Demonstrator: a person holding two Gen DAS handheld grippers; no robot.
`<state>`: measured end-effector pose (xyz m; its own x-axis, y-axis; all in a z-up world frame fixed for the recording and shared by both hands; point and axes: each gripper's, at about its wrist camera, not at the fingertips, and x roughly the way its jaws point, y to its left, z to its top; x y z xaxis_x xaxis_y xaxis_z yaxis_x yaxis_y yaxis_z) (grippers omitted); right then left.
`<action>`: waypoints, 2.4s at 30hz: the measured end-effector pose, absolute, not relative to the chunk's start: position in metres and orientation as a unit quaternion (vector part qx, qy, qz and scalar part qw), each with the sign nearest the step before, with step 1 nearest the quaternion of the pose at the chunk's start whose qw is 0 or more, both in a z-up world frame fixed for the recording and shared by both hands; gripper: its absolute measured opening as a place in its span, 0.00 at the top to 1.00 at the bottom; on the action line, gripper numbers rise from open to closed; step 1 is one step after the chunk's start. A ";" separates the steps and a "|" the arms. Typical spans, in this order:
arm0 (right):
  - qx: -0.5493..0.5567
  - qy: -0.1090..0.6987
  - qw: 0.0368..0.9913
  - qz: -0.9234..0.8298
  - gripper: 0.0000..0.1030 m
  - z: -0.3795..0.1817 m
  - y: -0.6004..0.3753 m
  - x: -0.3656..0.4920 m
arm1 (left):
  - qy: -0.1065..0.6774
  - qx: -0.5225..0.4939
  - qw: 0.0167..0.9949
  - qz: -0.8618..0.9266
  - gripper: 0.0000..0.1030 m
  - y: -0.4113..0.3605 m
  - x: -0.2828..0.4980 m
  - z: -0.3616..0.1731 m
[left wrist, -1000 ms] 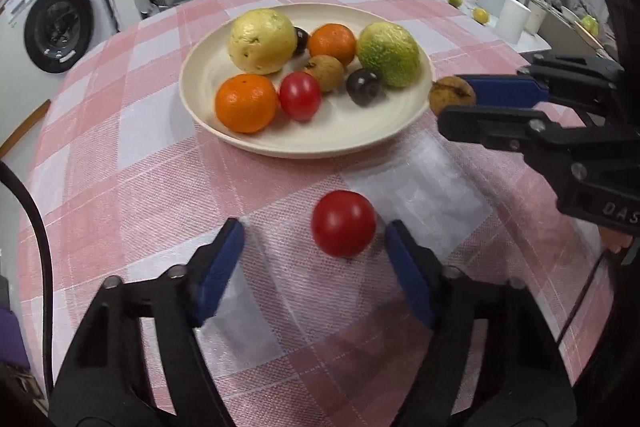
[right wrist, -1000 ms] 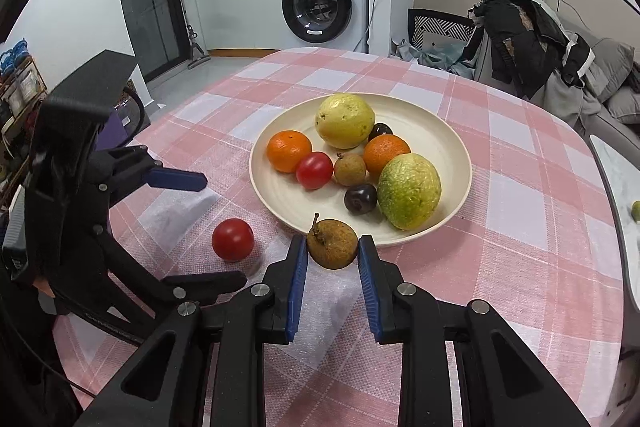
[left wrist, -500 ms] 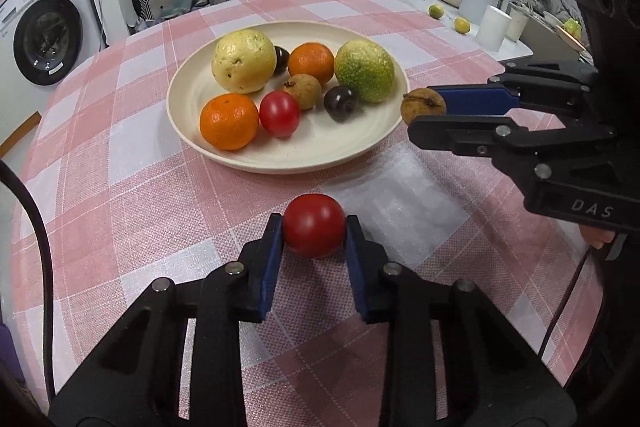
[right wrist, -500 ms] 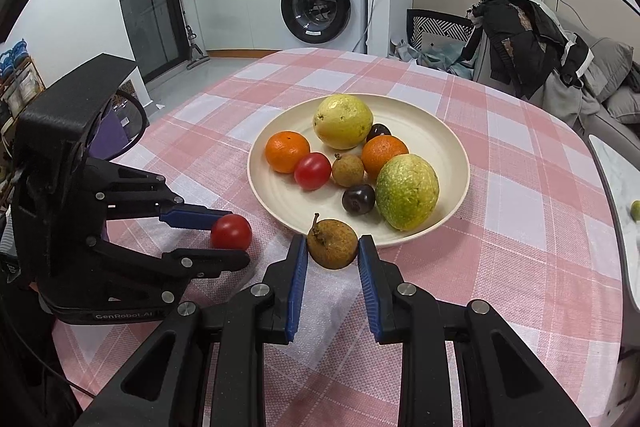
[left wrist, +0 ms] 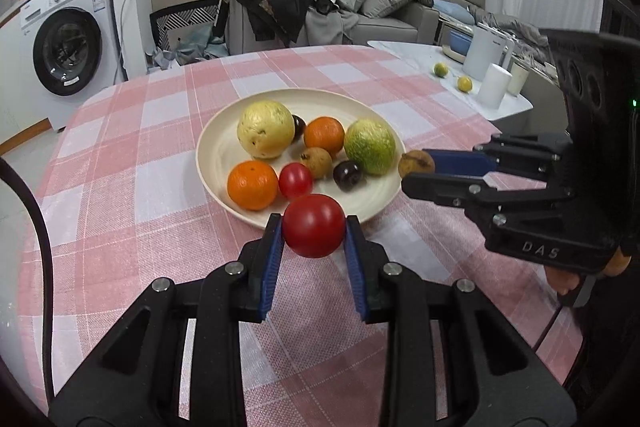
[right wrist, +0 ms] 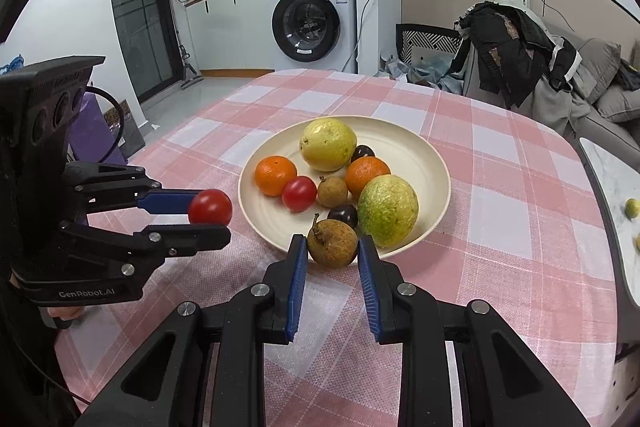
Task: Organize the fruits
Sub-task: 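Carry the pear in the right gripper to the plate while the left carries the tomato, then open the right gripper over the plate while the left releases the tomato there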
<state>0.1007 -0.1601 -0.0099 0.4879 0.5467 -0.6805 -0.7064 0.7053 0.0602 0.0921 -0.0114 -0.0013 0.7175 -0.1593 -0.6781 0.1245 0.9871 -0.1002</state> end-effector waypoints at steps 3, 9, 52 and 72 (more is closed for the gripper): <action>-0.108 0.350 0.857 0.363 0.74 -0.013 -0.159 0.104 | 0.356 -0.022 0.932 -0.061 0.74 -0.012 0.096 -0.002; -0.090 0.340 0.868 0.352 0.74 -0.021 -0.158 0.110 | 0.352 -0.029 0.934 -0.054 0.74 -0.013 0.108 -0.010; -0.070 0.340 0.869 0.353 0.69 -0.026 -0.155 0.122 | 0.337 -0.024 0.941 -0.037 0.73 -0.018 0.120 -0.021; -0.071 0.326 0.880 0.339 0.42 -0.022 -0.159 0.121 | 0.292 -0.036 0.956 -0.005 0.19 -0.008 0.099 -0.009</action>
